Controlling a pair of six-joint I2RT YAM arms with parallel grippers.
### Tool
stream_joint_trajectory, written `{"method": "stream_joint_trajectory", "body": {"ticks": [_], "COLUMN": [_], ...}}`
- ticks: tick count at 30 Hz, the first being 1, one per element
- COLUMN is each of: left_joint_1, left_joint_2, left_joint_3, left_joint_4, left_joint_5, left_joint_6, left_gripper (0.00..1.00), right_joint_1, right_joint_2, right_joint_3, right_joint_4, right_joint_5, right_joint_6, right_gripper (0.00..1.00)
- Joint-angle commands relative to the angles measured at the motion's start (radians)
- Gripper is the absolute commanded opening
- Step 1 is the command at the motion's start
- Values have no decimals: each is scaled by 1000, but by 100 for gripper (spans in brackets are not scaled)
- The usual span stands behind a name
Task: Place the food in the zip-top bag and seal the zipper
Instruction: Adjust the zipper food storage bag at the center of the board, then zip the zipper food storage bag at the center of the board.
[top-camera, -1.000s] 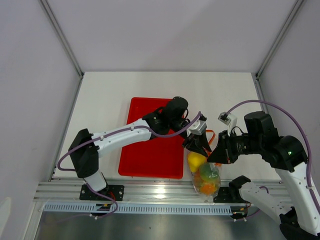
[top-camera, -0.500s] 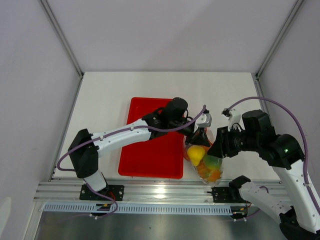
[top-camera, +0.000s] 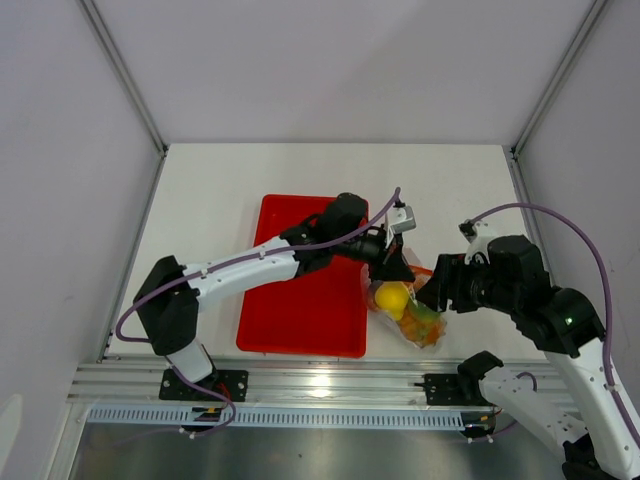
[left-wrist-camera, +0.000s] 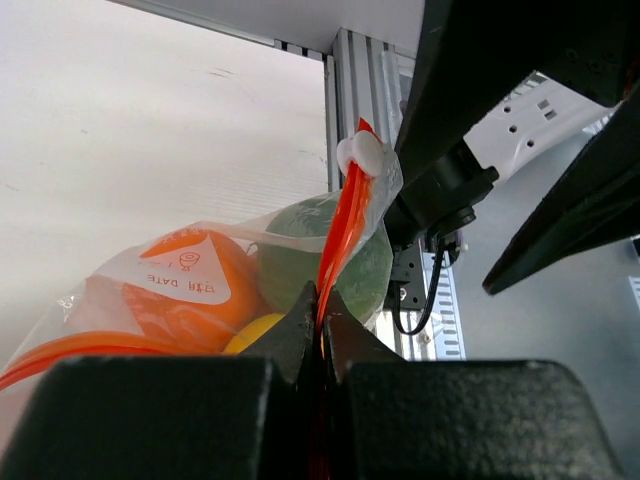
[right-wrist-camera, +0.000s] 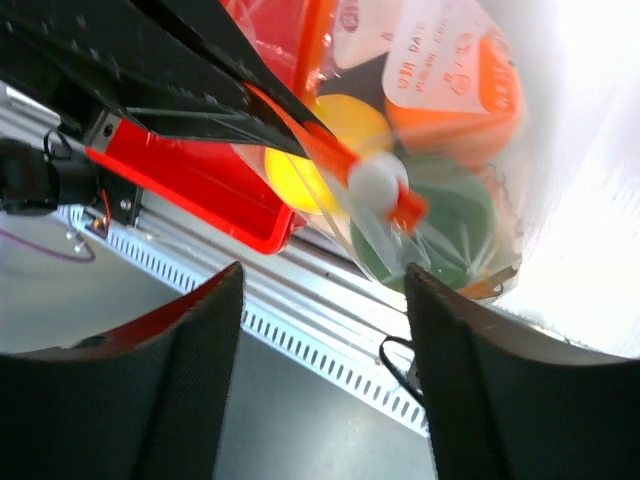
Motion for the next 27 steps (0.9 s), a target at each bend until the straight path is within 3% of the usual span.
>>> {"method": "stream_joint_trajectory", "body": {"ticks": [1,9,20,27], "left_joint_1": [26,37,66,77], "left_joint_2": [-53,-69,-87,-83], "left_joint_3": [-20,-61,-99,-95], "left_joint_4": [84,155,202,219], "left_joint_5": [32,115,146,146], "left_joint_6": [-63,-92,-126,-158], "left_gripper": [1,1,1,1], "right_joint_1": [-4,-24,-79,-87], "right_joint_2": [-40,-60,-60,-94], "right_joint_3": [-34,-119,-125,-217], "right_joint_4": [51,223,269,384], "right_joint_5": [82,74,120,-67], "right_joint_6": [29,0,-44,-18], "right_gripper": [64,55,63,37]}}
